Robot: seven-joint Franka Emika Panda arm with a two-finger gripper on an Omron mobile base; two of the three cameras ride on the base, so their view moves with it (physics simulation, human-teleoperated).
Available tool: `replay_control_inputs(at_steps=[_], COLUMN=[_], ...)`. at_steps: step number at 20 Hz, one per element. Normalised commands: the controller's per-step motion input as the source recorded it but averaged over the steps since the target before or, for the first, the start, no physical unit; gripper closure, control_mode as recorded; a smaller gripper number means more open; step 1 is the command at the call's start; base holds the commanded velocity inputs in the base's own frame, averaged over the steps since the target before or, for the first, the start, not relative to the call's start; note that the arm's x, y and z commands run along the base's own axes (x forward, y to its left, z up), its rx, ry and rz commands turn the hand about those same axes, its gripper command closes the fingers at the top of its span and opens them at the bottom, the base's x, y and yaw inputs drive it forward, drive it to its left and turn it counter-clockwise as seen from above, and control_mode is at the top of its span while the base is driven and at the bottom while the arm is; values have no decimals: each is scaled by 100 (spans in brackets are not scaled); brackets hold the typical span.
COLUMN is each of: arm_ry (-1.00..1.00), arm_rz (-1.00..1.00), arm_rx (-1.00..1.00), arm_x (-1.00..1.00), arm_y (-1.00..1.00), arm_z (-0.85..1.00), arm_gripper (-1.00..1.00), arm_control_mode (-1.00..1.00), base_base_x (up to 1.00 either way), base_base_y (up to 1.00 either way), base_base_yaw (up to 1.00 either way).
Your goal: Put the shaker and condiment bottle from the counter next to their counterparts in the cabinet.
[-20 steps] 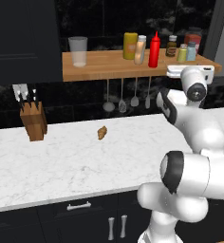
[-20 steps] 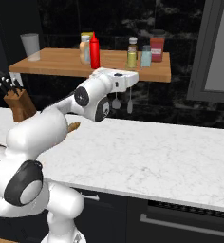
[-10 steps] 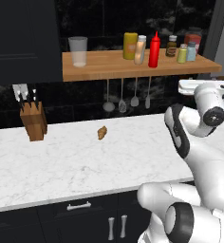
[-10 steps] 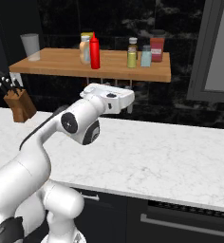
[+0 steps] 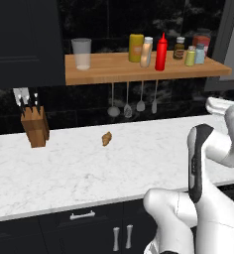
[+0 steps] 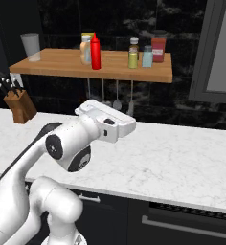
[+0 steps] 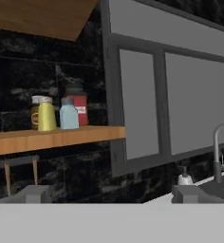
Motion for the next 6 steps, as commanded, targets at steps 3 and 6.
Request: replay_control_inputs(at_steps=[3,6], arm_ry=[13,12], arm_rz=[-8,-5], arm_rx=[23,6], arm_x=[-100,-100], arm_y=[-24,0], arm_z=[0,-50], arm_gripper=[-100,-100], arm_control_mode=[-100,-100], base_base_x=[0,0], base_base_y=[0,0], base_base_yaw=[0,0])
